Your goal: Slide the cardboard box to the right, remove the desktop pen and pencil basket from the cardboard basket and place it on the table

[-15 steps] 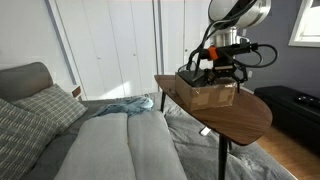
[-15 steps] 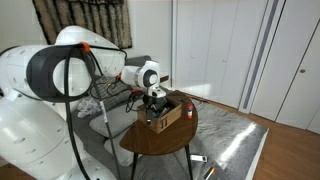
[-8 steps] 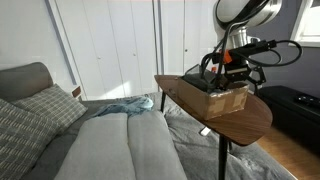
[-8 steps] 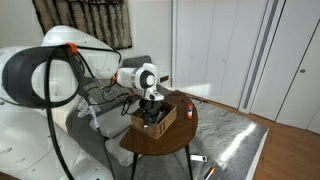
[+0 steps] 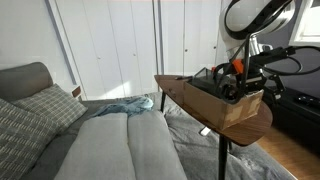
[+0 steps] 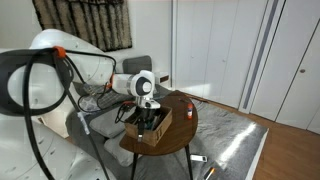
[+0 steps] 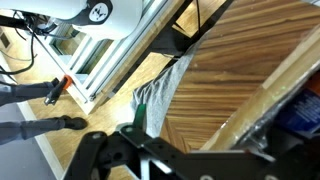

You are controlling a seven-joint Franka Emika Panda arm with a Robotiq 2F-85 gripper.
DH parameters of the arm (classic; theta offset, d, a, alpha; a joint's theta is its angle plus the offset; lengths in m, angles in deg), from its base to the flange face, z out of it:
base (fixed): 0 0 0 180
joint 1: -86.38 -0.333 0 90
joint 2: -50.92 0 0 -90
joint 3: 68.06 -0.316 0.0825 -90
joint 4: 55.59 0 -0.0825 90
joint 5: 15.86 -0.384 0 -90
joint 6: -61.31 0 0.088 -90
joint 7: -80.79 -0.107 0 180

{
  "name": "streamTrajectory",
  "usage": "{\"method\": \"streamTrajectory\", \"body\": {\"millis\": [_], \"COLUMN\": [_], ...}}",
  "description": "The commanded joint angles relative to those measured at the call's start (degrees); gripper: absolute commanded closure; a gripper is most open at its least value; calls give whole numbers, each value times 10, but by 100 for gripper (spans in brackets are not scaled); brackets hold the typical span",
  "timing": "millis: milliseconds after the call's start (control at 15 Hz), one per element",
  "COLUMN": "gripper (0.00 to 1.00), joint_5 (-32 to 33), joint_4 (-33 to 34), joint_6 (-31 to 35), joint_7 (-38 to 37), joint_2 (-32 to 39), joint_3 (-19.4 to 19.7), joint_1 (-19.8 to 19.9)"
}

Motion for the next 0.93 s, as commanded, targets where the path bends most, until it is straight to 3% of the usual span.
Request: {"method": "streamTrajectory", "body": {"millis": [0, 467, 867], "gripper": [0, 0, 0], "joint_5": [0, 7, -6], "joint_4": [-47, -69, -59], "joint_6": [-30, -63, -14], "joint_7": [2, -9, -65], "joint_2": [-39, -81, -125], "joint_3": [-9, -11, 0], "joint_1": [1, 11, 43]}}
